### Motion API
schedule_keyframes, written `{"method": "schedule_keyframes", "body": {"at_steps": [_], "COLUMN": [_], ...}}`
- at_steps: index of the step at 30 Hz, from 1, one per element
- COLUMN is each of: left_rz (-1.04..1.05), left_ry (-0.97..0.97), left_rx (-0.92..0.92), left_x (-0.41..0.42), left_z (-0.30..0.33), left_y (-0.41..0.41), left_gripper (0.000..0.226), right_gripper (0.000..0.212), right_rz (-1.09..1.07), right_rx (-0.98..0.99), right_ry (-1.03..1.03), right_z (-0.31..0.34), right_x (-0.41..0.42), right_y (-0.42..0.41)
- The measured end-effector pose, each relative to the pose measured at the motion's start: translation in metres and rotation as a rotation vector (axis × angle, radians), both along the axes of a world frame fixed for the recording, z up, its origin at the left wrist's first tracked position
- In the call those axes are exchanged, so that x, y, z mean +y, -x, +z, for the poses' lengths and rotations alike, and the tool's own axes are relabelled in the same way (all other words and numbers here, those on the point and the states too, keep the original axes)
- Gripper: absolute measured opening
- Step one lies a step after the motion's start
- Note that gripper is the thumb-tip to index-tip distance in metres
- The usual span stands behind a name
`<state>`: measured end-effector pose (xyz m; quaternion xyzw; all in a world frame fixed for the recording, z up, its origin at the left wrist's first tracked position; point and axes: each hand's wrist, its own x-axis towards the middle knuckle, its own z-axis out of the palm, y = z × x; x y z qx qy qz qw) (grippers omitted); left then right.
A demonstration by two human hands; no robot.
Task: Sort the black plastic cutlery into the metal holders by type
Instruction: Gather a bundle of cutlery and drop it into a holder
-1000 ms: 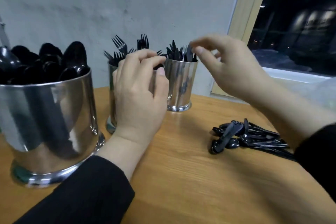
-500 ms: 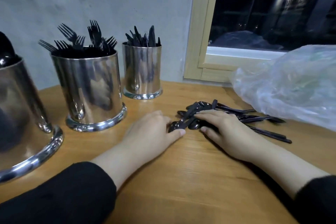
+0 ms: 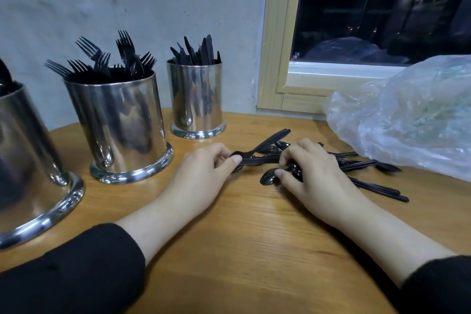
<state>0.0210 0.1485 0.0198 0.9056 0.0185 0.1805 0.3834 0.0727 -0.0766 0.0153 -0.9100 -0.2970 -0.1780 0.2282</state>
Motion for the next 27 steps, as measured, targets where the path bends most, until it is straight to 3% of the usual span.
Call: {"method": "schedule_keyframes", "body": {"at_steps": [10,14,18,21,27], "left_rz": [-0.033,-0.068,-0.101,-0.160,-0.352], "left_ry": [0.338,0.337,0.502,0.676,0.775], "left_rx": [-0.107,-0.203,-0.278,-0.193,-0.071], "left_x": [-0.003,-0.016,-0.034,-0.045,-0.050], "left_z": [0.005,0.010,0.018,0.019,0.015], "left_y": [0.003,0.002,-0.005,-0.011,-0.009], "left_gripper": [0.006,0.009,0.006,0.012,0.027], "right_gripper": [0.052,0.032,0.011,0.015,0.030], "right_rz": [-0.002,0.026,0.051,0.077,0.205], "right_rx": [0.019,0.043,-0.057,-0.037,0.058], "right_ry": [-0.051,0.045,-0.135,-0.242,-0.216], "right_z": [0.006,0.002,0.000,0.006,0.010], "right_x": [0.001,0.001,-0.003,-0.003,0.004], "right_y": [0.005,-0.002,-0.008,-0.003,0.008]}}
